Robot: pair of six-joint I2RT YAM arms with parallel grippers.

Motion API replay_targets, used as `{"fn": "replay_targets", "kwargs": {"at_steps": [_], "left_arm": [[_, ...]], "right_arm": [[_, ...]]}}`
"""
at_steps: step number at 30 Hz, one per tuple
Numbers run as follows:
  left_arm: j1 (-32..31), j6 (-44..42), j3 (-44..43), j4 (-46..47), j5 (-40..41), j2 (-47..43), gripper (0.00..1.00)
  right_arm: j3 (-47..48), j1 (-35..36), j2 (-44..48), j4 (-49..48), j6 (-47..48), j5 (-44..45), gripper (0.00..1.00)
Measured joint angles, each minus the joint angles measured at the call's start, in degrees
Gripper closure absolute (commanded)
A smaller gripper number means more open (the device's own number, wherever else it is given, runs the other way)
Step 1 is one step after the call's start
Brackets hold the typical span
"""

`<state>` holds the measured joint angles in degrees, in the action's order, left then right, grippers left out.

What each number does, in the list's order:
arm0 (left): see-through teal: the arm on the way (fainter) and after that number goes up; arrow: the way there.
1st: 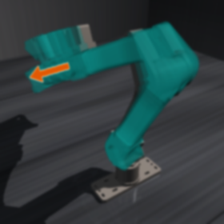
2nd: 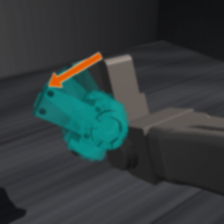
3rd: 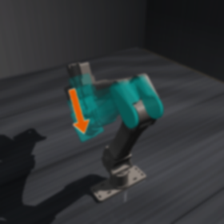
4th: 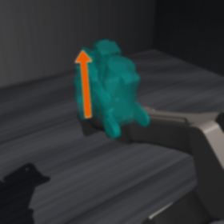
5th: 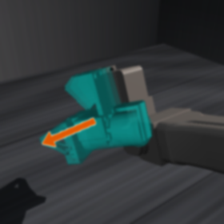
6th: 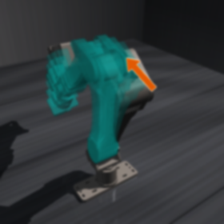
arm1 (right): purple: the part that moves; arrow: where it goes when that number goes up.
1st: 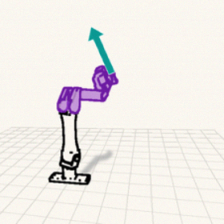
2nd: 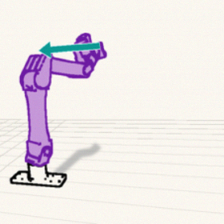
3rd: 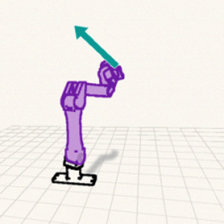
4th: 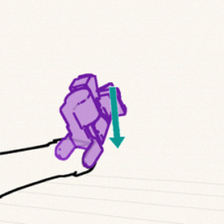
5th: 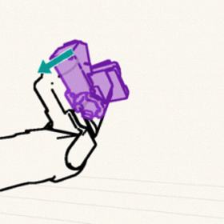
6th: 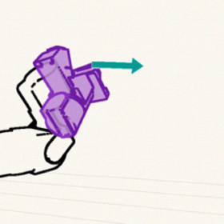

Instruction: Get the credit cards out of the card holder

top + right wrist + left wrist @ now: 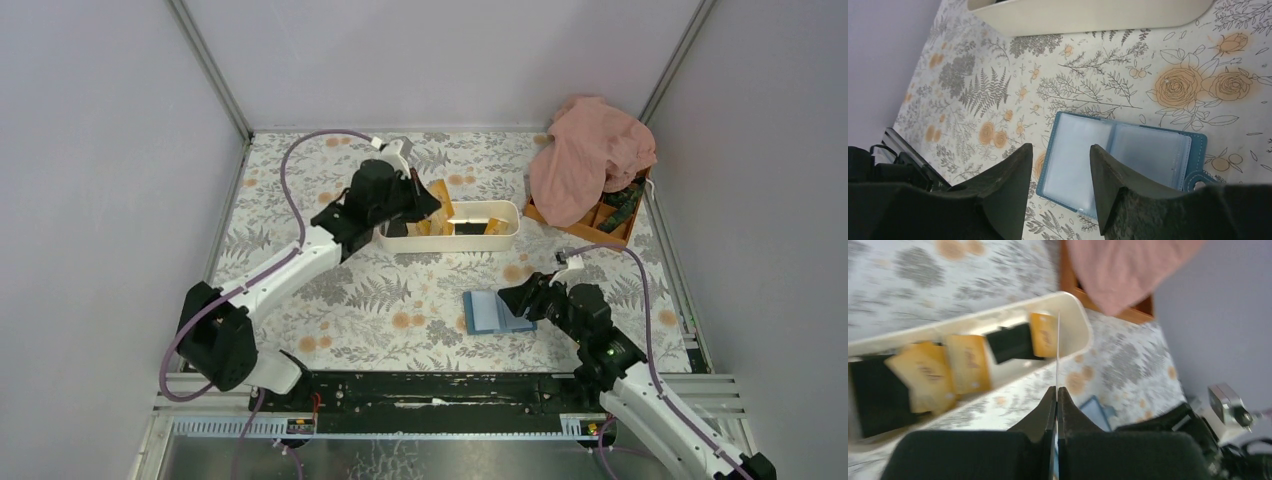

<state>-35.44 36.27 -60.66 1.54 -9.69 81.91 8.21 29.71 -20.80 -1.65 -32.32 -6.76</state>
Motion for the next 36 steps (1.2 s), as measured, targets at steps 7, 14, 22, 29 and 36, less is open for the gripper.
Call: {"fn": "replay_targets", "kwargs": {"at_steps": [7,14,22,29,36], "left_arm": [[7.0,-7.4,-14.7,-22.2,4.8,6.3,1.0],[8.7,-11.1,-18.0,-34.0,6.6,14.4,1.0],[10.8,-12.7,-23.2,-39.3,6.6,20.3,1.0],[11.1,-14.4,-31.1,-42.5,5.5,27.8,1.0],[11.1,-15.6,-34.4,-46.5,4.7,30.9,1.0]], "right_arm": [[0.0,0.0,-11.3,-7.9,0.7,-2.1,0.48],[0.0,0.0,-15.3,-13.1,1.0,-3.8,0.49],[0.0,0.0,-13.9,-13.5,1.0,-4.5,0.5],[-0.3,0.0,-13.8,-13.7,1.0,-4.5,0.5],[-0.5,0.0,-15.2,-14.5,1.0,-4.5,0.5]]}}
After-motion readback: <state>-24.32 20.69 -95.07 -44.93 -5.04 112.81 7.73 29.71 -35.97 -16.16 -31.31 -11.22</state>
